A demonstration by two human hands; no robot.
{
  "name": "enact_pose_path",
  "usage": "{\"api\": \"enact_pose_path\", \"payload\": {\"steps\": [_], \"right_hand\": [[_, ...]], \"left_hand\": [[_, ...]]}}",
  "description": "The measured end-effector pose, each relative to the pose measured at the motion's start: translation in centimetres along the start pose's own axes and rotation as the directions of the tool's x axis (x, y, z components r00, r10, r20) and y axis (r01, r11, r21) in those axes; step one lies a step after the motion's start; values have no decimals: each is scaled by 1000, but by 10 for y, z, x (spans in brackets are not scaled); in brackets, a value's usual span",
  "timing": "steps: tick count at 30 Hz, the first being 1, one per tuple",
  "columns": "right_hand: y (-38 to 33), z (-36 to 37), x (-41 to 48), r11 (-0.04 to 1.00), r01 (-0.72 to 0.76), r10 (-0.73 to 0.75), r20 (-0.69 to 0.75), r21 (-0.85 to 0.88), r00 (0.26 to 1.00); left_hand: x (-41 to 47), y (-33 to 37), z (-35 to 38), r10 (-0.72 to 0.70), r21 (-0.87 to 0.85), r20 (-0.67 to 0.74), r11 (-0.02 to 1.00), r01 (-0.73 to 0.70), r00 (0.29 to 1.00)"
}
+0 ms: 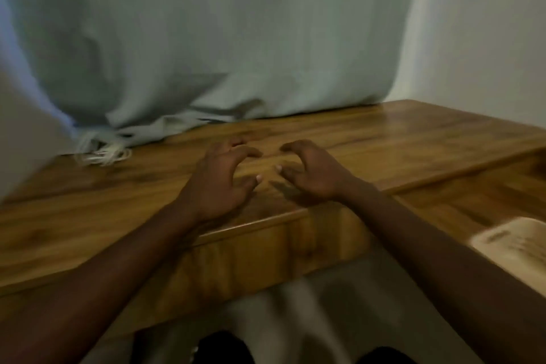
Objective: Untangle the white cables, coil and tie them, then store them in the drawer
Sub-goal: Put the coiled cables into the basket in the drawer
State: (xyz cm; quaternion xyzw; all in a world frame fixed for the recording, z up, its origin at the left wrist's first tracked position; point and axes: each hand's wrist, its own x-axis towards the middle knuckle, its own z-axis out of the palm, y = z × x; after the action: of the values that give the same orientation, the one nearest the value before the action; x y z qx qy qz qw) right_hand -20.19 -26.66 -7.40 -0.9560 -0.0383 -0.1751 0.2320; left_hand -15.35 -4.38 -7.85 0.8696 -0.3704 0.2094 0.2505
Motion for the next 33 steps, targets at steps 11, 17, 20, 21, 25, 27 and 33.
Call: {"api": "enact_pose_path", "payload": {"steps": [11,17,20,21,25,27,33], "right_hand": [[-40,84,57,979,-18,55,179,-203,982],[-42,85,56,981,-22,54,160,-192,986],[-41,85,55,982,-20,49,151,-189,987],[-42,86,55,982,-22,50,148,-186,988],[-44,80,49,995,-59,66,87,-77,994],[-44,77,44,990,-110,107,41,91,993],[-21,25,-6,965,-179,180,16,192,984]], "left_hand": [[-1,-210,-84,-571,267,-312,714,647,759],[18,-267,-79,-661,259,-261,655,710,704],[24,-276,-67,-599,351,-261,671,653,757],[25,-275,-65,-560,405,-279,668,625,780],[23,-252,-62,-468,465,-277,698,544,839],[21,-224,-62,-380,436,-263,773,461,887],[16,-101,-35,109,159,-258,985,-69,960]]}}
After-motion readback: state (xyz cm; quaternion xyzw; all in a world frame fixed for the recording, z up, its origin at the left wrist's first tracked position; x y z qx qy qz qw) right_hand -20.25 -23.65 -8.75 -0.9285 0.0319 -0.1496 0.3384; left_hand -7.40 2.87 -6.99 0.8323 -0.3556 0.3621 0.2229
